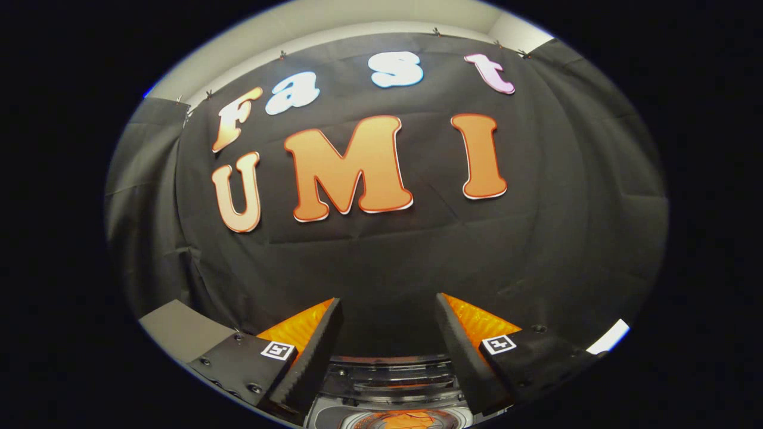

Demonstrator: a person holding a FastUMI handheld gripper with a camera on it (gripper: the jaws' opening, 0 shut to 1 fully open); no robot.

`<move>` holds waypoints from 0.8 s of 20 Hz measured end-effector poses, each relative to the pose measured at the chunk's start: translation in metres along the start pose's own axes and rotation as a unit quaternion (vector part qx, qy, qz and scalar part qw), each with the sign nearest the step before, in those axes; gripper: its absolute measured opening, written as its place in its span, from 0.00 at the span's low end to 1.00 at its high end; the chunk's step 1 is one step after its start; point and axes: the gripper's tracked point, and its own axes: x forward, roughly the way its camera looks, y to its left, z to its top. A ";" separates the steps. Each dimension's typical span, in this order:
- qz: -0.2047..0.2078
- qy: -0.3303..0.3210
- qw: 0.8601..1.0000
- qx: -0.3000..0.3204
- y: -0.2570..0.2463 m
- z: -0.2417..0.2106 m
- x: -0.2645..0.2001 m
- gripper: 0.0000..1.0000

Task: Put the clothes into the washing machine and then close the washing machine lid.

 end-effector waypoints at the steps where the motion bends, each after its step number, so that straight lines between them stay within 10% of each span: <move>1: -0.002 0.010 1.000 -0.001 -0.001 -0.007 0.014 0.98; 16: -0.021 0.114 0.993 -0.019 -0.007 -0.080 0.097 0.99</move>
